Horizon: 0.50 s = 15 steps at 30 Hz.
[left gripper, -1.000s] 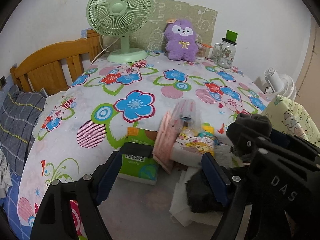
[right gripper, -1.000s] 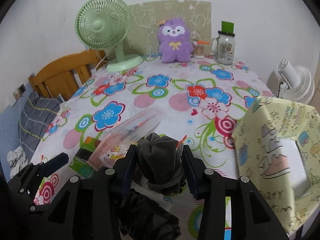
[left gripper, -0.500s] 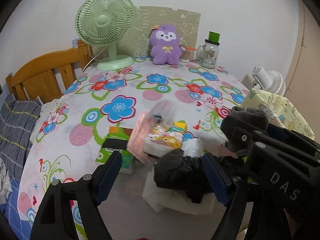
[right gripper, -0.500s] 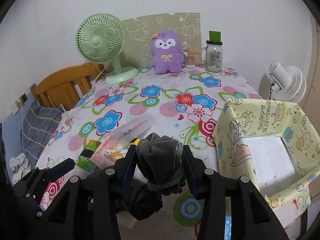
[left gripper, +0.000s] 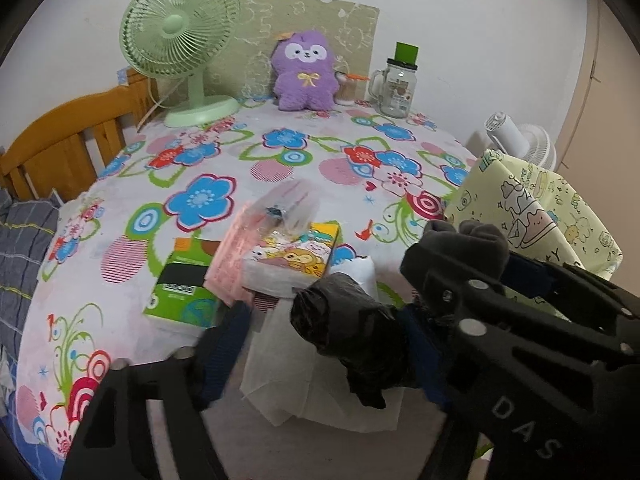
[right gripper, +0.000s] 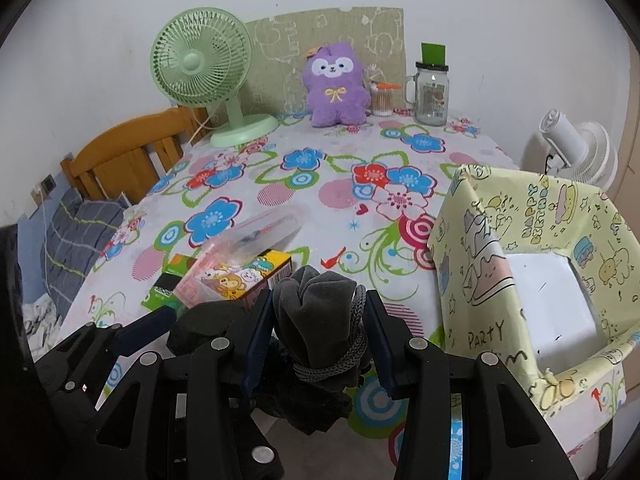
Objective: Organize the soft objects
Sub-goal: 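Grasp the grey sock with the right tool while the left tool grasps the black cloth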
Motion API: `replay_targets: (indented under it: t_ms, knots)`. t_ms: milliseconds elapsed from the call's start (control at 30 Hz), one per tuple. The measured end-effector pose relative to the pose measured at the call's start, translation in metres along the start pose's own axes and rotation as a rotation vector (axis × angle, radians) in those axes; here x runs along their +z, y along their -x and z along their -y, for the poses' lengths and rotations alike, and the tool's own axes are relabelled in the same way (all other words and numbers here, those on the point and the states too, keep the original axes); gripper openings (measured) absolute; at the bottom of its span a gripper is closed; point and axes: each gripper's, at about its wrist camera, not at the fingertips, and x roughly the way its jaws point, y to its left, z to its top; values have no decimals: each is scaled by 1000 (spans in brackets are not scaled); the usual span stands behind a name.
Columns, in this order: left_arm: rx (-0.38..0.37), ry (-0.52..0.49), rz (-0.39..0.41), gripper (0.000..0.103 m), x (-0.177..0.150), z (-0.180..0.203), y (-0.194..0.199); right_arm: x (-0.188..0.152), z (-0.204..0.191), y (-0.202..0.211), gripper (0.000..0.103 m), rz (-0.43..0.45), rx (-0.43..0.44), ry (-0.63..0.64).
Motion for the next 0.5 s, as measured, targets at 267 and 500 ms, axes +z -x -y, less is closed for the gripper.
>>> replay_targets:
  t_ms: [267, 500]
  knots:
    - [-49, 14, -20, 43, 1, -2, -5, 0, 0, -9, 49, -23, -11, 3]
    - [-43, 7, 2, 32, 1, 0, 0, 0, 0, -10, 49, -24, -14, 2]
